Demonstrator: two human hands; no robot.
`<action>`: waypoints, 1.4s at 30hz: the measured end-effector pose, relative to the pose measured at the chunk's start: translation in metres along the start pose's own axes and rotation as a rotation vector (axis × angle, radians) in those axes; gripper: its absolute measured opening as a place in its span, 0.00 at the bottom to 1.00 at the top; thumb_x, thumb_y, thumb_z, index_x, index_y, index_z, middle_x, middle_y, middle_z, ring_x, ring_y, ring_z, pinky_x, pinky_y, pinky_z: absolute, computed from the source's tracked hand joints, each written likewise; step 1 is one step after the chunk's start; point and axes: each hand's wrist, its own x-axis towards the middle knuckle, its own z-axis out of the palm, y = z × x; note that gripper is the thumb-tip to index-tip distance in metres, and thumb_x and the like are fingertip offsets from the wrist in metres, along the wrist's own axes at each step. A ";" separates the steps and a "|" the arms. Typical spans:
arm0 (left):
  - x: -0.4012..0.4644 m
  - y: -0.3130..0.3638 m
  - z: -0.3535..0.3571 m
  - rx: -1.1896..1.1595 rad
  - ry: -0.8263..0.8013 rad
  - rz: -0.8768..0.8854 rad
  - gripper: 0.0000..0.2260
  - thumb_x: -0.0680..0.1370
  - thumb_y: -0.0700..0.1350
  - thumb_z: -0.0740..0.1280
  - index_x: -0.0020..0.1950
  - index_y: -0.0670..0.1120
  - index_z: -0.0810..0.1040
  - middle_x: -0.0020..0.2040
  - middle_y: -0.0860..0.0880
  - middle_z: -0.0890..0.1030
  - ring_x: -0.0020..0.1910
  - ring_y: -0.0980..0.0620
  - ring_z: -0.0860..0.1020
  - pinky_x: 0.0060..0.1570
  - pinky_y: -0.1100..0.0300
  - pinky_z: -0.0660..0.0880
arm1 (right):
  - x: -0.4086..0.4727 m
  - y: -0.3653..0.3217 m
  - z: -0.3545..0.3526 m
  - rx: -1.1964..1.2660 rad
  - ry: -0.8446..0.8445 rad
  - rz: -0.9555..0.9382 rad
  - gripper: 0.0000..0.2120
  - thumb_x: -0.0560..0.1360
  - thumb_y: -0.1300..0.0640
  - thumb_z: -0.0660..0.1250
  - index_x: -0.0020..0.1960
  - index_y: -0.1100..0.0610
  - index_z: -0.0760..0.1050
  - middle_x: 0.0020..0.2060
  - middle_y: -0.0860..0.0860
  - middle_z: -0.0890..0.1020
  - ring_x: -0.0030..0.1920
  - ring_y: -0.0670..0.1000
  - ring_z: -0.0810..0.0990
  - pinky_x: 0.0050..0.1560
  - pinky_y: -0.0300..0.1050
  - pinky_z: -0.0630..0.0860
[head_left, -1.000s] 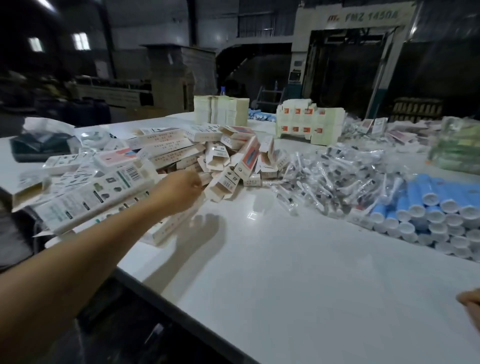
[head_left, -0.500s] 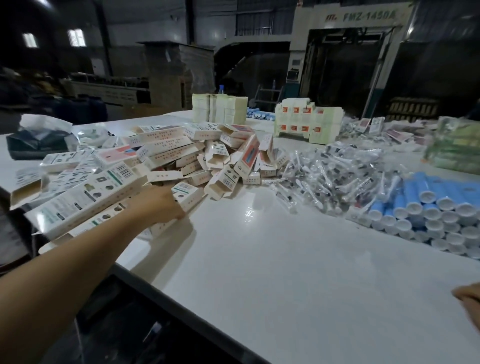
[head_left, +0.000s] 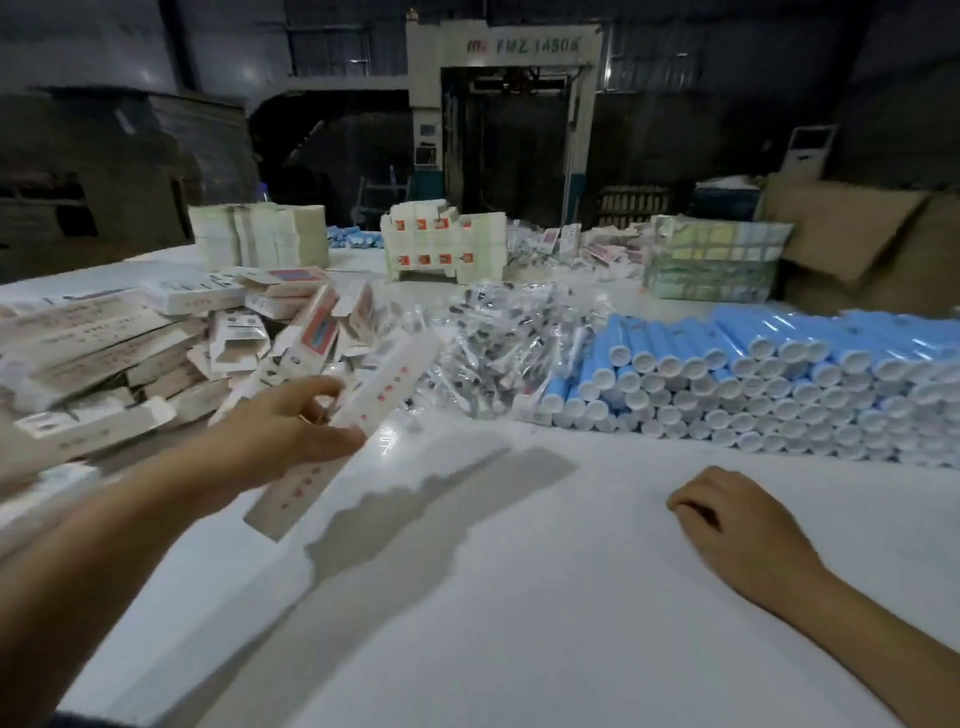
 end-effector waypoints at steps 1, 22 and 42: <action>0.000 0.014 0.027 0.094 -0.082 0.068 0.24 0.73 0.44 0.73 0.65 0.58 0.70 0.49 0.51 0.76 0.44 0.51 0.78 0.39 0.61 0.74 | 0.002 0.004 0.002 0.030 0.001 0.004 0.07 0.76 0.60 0.65 0.44 0.52 0.80 0.41 0.45 0.78 0.45 0.47 0.74 0.44 0.42 0.68; 0.028 0.059 0.237 0.954 0.084 0.675 0.35 0.75 0.70 0.51 0.75 0.50 0.54 0.67 0.52 0.67 0.63 0.48 0.67 0.60 0.54 0.64 | 0.016 0.015 -0.006 1.036 0.137 0.449 0.13 0.73 0.71 0.63 0.36 0.58 0.80 0.35 0.56 0.82 0.40 0.57 0.80 0.47 0.56 0.78; 0.040 0.038 0.261 0.825 0.280 1.023 0.30 0.72 0.60 0.54 0.47 0.36 0.84 0.36 0.43 0.80 0.29 0.42 0.78 0.26 0.50 0.75 | 0.142 0.178 -0.194 -0.365 0.500 0.501 0.12 0.76 0.63 0.58 0.52 0.65 0.78 0.52 0.64 0.78 0.53 0.63 0.75 0.51 0.50 0.71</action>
